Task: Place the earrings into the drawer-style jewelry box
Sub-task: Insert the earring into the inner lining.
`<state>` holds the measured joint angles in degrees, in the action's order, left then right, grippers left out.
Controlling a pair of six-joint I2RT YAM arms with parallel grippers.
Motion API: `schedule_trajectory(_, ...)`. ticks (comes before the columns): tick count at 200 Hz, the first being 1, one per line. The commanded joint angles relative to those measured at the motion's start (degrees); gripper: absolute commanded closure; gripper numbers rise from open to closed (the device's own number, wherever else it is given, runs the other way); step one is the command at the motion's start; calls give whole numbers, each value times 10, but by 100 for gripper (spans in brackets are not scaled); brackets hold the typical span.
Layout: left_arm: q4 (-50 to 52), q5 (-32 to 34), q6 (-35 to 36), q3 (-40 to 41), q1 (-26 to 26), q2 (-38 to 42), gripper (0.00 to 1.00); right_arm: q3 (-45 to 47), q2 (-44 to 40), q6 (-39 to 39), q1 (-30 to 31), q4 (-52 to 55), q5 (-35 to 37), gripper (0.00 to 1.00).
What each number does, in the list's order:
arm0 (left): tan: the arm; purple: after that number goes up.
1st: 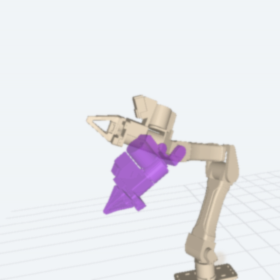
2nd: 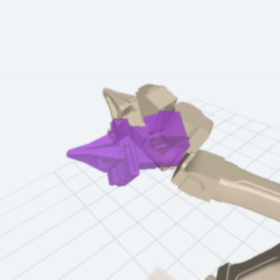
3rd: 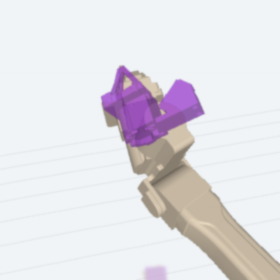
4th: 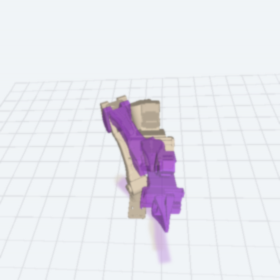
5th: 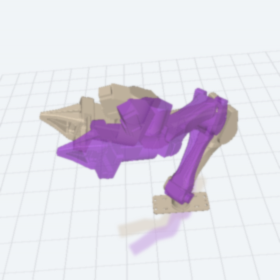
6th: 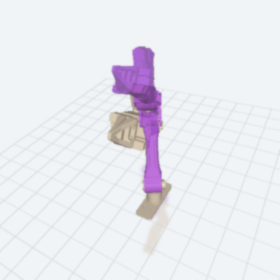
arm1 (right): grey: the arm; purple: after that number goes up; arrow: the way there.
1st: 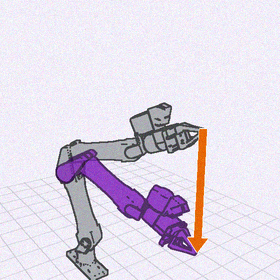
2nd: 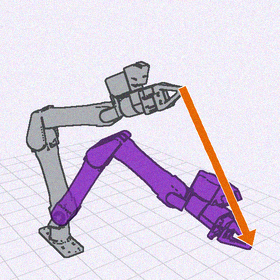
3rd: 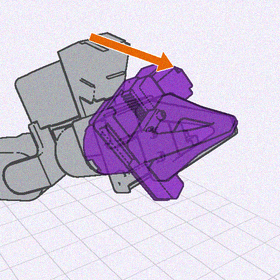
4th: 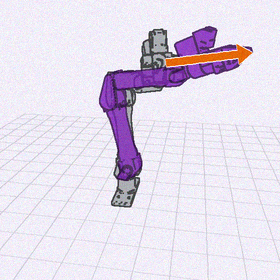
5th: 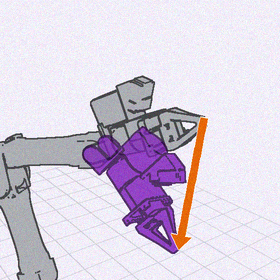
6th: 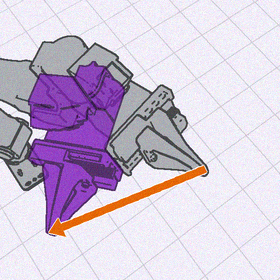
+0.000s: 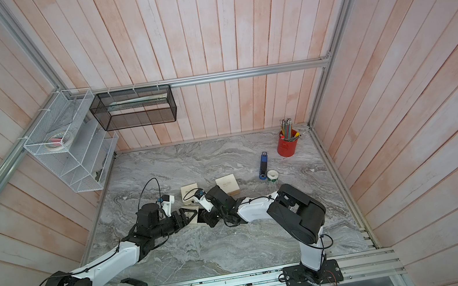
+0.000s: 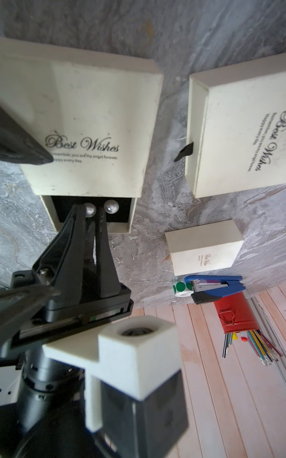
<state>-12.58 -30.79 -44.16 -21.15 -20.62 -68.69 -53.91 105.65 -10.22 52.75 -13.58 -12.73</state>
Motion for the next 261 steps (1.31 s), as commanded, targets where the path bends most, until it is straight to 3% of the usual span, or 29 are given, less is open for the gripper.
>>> schedule_trajectory(1, -10, -6, 11, -16, 3, 0, 23, 1, -1, 1, 4, 21, 5, 100)
schedule_trajectory(88, 0, -1, 15, -21, 3, 8, 23, -5, -42, 1, 3, 5, 7, 100)
schedule_trajectory(261, -17, -2, 14, -19, 13, -11, 23, -22, 7, -3, 4, 19, -13, 100)
